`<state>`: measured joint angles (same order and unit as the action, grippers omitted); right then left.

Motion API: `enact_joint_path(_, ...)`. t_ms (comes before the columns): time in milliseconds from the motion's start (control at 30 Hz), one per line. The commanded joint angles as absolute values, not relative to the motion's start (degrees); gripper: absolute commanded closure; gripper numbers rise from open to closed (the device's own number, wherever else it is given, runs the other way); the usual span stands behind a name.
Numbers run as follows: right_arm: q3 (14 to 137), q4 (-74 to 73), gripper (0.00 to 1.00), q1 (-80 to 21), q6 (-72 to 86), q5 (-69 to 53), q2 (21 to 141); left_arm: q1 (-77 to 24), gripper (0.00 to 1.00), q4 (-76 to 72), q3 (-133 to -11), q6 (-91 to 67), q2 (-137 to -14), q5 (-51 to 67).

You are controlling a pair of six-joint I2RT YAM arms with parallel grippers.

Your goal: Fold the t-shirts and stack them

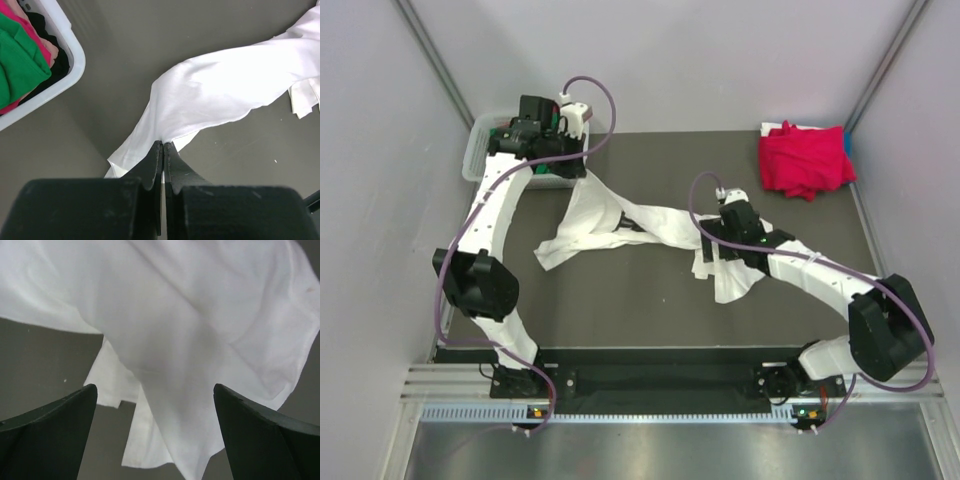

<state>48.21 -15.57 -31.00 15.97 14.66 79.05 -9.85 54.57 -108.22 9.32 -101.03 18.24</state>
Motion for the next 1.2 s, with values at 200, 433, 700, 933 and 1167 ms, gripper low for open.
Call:
enact_joint_path(200,43.34,-26.37,0.12,-42.09,23.28,12.39,75.24,-9.67,1.0,52.47,-105.03,8.88,-97.65,19.16)
enact_joint_path(433,41.39,-29.08,0.12,-45.26,25.05,17.57,72.34,-9.67,1.0,52.12,-103.36,9.32,-96.68,19.25)
enact_joint_path(700,40.96,-27.95,0.34,-45.26,25.93,17.67,73.21,-9.58,1.0,51.68,-102.83,9.23,-96.24,19.16)
enact_joint_path(933,39.82,-24.44,0.34,-45.61,28.12,14.06,76.9,-8.7,1.0,52.56,-104.06,9.58,-95.63,18.98)
enact_joint_path(1167,38.58,-23.38,0.34,-46.58,29.36,13.71,77.78,-8.17,1.0,52.56,-103.27,9.67,-95.19,19.34)
